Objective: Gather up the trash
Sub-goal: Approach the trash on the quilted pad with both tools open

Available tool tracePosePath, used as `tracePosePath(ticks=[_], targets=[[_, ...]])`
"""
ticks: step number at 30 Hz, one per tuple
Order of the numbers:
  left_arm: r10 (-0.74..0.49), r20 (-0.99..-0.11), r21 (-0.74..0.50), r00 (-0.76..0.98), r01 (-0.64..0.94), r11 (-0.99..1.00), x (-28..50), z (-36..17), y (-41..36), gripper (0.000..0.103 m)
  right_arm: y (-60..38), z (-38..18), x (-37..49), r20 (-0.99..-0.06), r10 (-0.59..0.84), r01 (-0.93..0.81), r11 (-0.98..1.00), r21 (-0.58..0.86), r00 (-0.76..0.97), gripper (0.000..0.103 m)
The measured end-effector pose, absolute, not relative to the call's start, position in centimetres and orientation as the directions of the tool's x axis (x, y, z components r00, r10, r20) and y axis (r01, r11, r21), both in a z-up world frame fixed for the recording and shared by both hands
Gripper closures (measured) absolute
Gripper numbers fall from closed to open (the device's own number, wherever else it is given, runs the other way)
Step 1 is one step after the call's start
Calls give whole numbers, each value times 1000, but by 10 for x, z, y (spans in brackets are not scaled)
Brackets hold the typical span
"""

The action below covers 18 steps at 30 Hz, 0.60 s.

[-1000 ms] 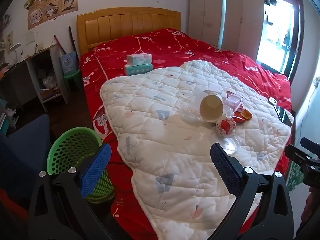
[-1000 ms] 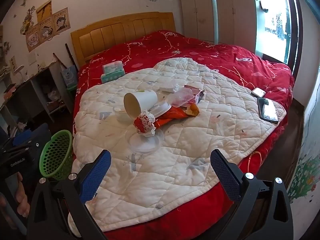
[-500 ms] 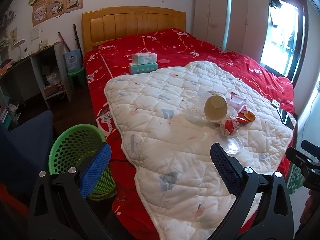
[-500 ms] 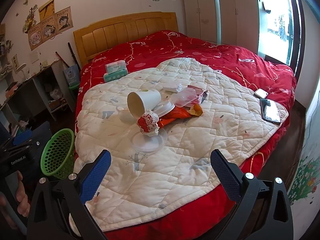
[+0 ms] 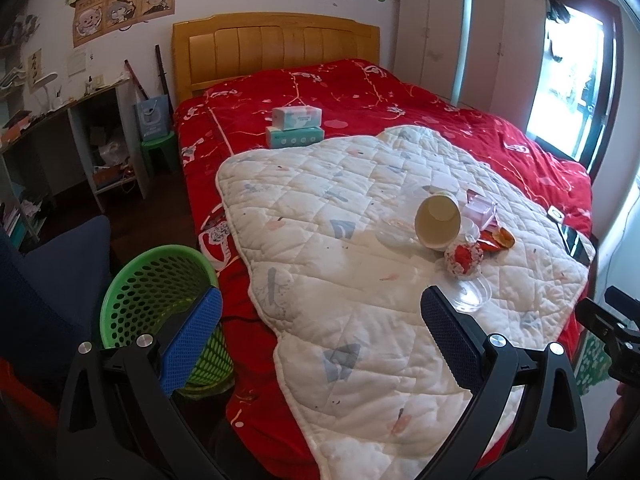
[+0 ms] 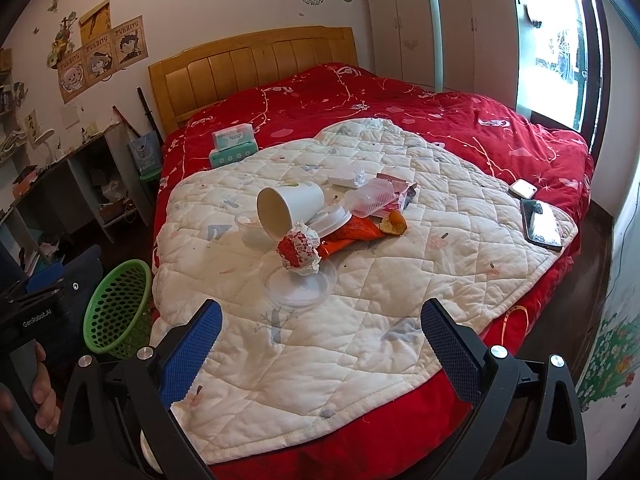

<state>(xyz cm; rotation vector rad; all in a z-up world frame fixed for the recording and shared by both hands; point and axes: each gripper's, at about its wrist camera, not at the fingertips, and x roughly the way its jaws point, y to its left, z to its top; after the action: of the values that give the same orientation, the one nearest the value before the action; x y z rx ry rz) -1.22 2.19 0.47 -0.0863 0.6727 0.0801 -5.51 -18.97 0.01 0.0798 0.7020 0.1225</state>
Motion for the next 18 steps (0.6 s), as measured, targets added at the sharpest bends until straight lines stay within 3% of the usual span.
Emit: tracePosePath(ticks=[18], targets=[[81,-600,-45,796,-135,990,-16,12,25,5,-189,5,-56,-624,154,-96,987,125,766,7]])
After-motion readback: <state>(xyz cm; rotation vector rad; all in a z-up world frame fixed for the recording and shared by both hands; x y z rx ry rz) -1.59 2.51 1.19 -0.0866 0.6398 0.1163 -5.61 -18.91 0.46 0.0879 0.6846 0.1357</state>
